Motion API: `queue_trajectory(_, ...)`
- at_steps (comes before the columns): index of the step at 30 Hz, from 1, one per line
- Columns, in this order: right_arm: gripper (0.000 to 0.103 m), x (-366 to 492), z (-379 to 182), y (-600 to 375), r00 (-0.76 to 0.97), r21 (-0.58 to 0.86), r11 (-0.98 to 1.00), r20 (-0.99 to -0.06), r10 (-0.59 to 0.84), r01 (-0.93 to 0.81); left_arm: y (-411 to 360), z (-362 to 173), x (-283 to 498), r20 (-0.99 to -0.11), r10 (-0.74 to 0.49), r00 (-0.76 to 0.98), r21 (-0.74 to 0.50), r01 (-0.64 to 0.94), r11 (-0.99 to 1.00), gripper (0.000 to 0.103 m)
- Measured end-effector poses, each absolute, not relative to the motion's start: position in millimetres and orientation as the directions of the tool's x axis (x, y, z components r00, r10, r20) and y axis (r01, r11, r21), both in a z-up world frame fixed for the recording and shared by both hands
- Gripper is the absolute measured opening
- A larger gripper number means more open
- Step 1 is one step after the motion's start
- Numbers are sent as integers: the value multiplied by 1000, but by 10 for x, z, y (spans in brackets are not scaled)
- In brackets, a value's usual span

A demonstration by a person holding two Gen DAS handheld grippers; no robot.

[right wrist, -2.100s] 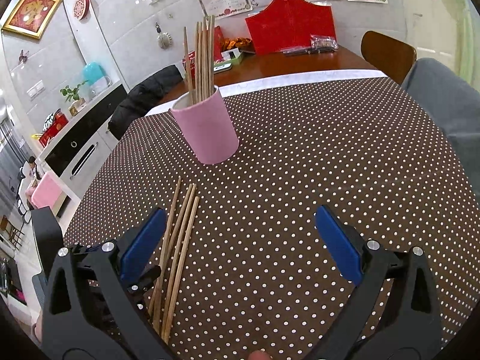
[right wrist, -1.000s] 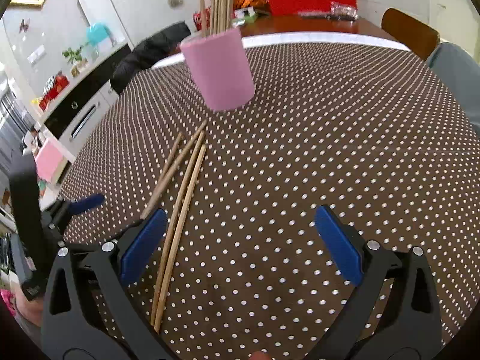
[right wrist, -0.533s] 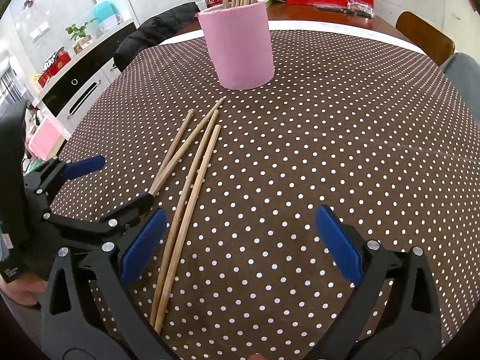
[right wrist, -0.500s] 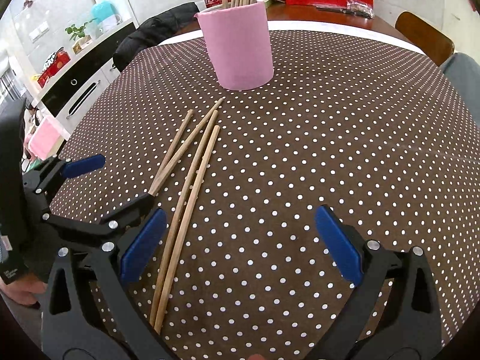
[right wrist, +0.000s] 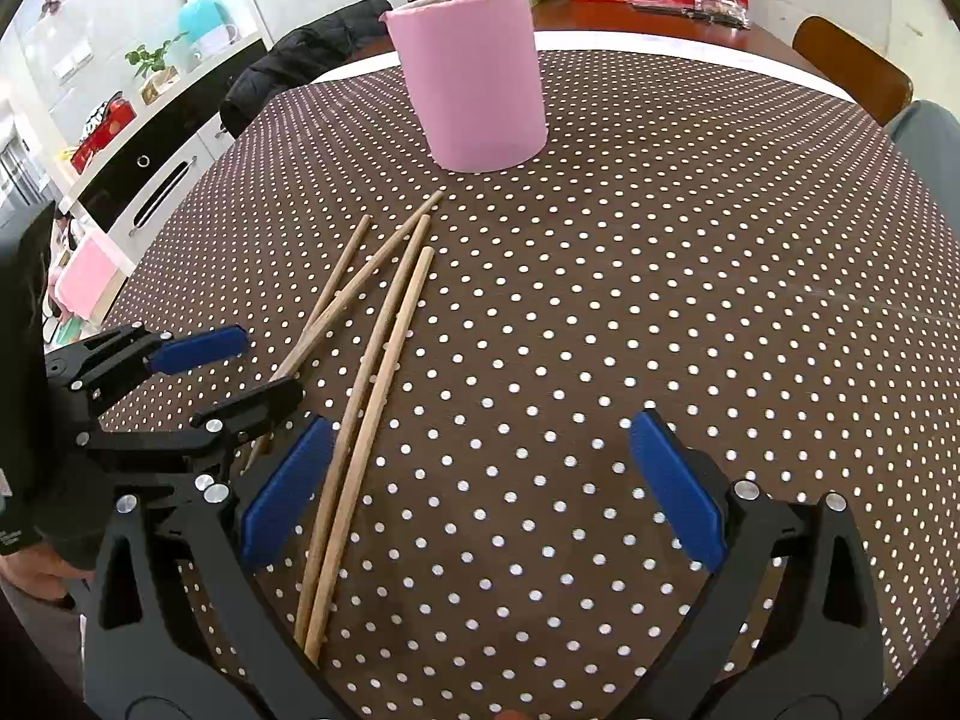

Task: Organize utensils
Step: 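Close the right tool on a chopstick while the left tool grasps another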

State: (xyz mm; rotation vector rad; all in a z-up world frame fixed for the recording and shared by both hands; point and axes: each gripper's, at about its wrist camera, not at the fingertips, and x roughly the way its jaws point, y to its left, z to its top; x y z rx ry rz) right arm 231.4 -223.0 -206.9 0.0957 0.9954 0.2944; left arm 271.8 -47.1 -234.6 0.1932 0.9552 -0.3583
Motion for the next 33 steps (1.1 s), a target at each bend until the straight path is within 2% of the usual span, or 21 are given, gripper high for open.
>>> queue_trajectory(1,97,2321,-2069,-2224,508,215,956,-811,288,-200,-479,-2341,2713,-824,-225,520,-7,388,921,33)
queue_trajectory(3,92,2329,-2072,-2204,506,215,955,-812,292,-206,-472,-2336,2726,-825,-262,502,-46,403,914,9)
queue_trajectory(9,78,2365,-2101,-2155,505,174,960,-822,264,-220,-422,-2345,2675,-816,-277,506,-73,387,919,7)
queue_trajectory(13,66,2415,-2092,-2065,507,143,961,-826,248,-238,-295,-2314,2604,-807,-281,519,-96,355,930,6)
queue_trajectory(23,57,2428,-2117,-1771,518,18,959,-839,169,-283,-119,-2379,2545,-807,-272,525,-116,310,944,6)
queue_trajectory(26,48,2416,-2100,-1717,518,-5,957,-842,153,-291,-154,-2374,2548,-811,-248,530,-84,314,946,7)
queue_trajectory(28,36,2416,-2086,-1710,515,-5,956,-843,153,-292,-198,-2359,2618,-815,-234,529,-60,325,944,14)
queue_trajectory(29,36,2419,-2079,-1710,513,-4,956,-844,153,-292,-226,-2351,2657,-817,-228,530,-51,329,943,25)
queue_trajectory(30,36,2430,-2074,-1719,509,3,958,-846,156,-288,-246,-2350,2692,-818,-221,531,-41,330,943,30)
queue_trajectory(33,36,2476,-2066,-1733,500,22,961,-851,162,-274,-288,-2347,2800,-824,-203,529,-8,348,937,31)
